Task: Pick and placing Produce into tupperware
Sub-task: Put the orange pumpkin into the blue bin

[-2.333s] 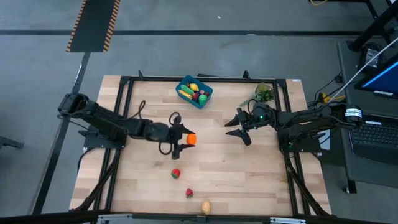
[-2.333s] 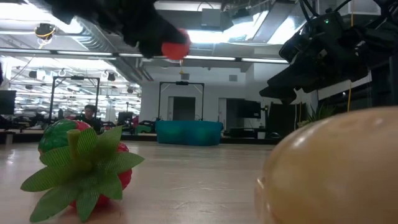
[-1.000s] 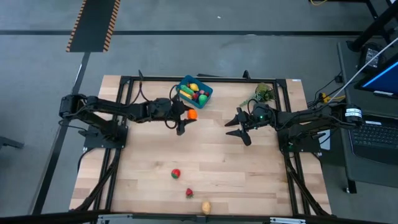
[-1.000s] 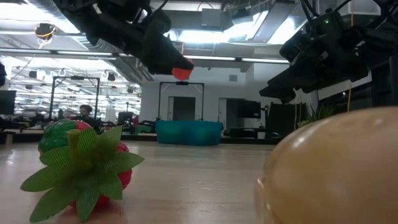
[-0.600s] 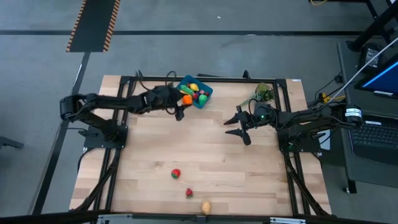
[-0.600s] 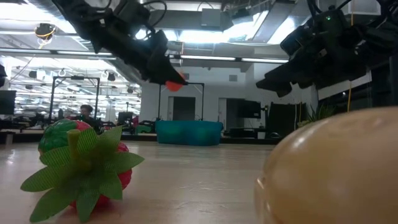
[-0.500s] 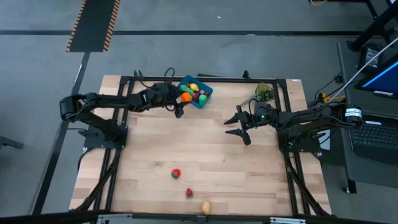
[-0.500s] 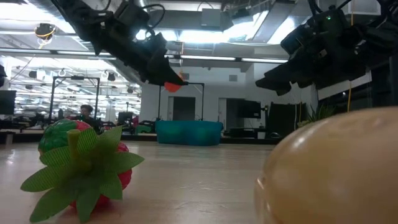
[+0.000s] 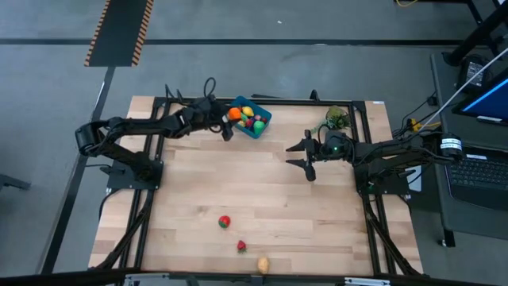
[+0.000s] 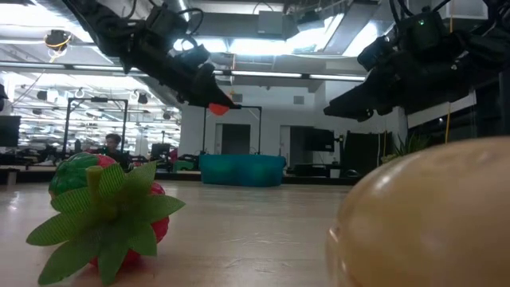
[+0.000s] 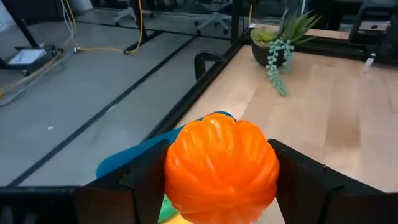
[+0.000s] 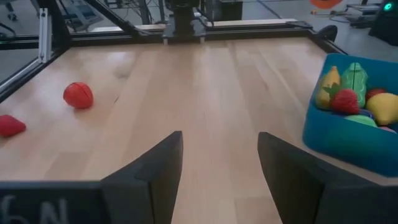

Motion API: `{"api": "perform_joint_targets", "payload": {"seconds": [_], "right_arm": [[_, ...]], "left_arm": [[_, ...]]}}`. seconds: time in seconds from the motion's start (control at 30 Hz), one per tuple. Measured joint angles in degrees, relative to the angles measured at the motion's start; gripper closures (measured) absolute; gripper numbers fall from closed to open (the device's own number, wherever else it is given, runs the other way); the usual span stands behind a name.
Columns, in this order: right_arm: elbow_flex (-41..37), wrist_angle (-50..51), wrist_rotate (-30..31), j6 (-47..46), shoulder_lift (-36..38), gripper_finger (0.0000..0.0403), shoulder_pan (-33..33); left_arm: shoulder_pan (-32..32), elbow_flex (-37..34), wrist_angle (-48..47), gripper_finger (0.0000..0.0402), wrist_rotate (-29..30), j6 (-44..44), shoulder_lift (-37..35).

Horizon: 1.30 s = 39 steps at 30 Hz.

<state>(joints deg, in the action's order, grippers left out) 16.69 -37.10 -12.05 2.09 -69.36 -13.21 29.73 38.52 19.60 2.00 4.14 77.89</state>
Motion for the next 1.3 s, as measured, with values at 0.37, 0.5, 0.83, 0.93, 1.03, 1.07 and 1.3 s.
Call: {"api": "perform_joint_targets", "payload": {"seconds": [0.37,0.5,0.83,0.93,1.03,1.07,1.3], "right_arm": [[0.0,-2.9,0.1,1.3,0.0,0.0193,0.0],[0.0,-3.0,0.1,1.2,0.0,0.0193,0.0],[0.0,-2.9,0.1,1.4,0.0,0.0193,0.0],[0.0,-2.9,0.1,1.4,0.0,0.0193,0.0],[0.0,-2.9,0.1,1.4,0.0,0.0193,0.0],[0.0,-2.9,0.1,1.4,0.0,0.0193,0.0],[0.0,-2.9,0.1,1.3,0.0,0.0193,0.0]], "left_arm": [[5.4,6.2,-6.5,0.0167,-8.3,2.4,3.1],[7.6,13.2,-14.5,0.0167,-10.5,5.2,8.4],[10.9,27.2,-29.3,0.0167,-12.3,11.4,17.1],[11.7,30.6,-35.6,0.0167,-12.5,13.2,18.6],[12.3,34.7,-40.6,0.0167,-12.6,14.4,20.5],[12.4,36.1,-42.3,0.0167,-12.7,14.5,21.3],[12.7,45.8,-51.6,0.0167,-12.6,16.4,28.2]]}}
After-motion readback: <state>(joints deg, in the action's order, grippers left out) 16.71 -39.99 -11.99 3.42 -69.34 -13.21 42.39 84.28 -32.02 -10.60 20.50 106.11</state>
